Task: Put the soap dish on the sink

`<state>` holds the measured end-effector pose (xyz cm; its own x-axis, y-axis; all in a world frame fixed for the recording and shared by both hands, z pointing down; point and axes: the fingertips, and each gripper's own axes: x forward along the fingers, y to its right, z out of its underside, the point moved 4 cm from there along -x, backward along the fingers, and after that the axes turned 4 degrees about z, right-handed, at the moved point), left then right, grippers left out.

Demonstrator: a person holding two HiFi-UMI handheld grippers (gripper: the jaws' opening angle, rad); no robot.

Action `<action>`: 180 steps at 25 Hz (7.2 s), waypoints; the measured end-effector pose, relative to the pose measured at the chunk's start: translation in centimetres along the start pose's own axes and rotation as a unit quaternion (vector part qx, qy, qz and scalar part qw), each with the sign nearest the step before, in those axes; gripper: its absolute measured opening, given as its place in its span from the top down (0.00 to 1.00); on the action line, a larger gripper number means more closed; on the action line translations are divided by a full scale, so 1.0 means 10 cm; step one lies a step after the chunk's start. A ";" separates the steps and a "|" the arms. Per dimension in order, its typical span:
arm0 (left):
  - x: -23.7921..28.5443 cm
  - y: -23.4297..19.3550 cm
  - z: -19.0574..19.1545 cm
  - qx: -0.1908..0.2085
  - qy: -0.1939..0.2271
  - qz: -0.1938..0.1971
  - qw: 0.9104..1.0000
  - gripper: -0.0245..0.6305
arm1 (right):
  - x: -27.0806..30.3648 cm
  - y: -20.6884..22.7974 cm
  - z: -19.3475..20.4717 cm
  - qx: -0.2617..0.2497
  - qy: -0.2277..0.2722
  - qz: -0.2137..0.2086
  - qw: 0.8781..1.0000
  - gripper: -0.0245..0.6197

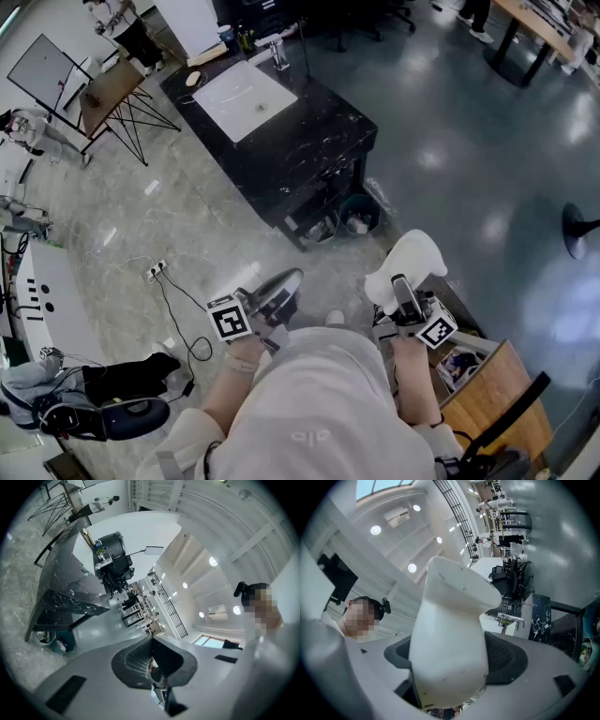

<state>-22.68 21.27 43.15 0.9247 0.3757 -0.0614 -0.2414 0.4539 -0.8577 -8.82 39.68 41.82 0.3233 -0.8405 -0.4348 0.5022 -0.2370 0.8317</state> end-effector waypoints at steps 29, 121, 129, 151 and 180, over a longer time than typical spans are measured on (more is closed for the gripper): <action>0.60 -0.51 -0.51 -0.014 -0.021 0.020 0.999 0.95 | 0.42 0.48 -0.30 -0.019 0.009 0.024 0.999 0.31; 0.56 -2.01 -2.80 -0.020 0.288 -0.171 0.942 0.95 | 5.16 3.40 -0.66 -0.342 -0.432 0.043 0.833 0.31; 0.48 -2.07 -2.60 -0.030 0.335 -0.211 0.918 0.95 | 5.50 4.07 -0.50 -0.405 -0.527 0.068 0.744 0.31; 0.33 -2.39 -2.22 -0.076 0.384 -0.242 0.888 0.95 | 5.66 5.35 -0.20 -0.493 -0.664 0.156 0.540 0.31; 0.18 -2.59 -2.04 -0.097 0.407 -0.248 0.874 0.95 | 5.80 5.56 -0.04 -0.586 -0.728 0.099 0.343 0.31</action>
<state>-8.81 -6.29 54.82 0.8237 -0.5629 0.0685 0.2304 0.2219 -0.9475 38.20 -22.06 62.70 0.1298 -0.3385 0.9320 0.8393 -0.4630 -0.2850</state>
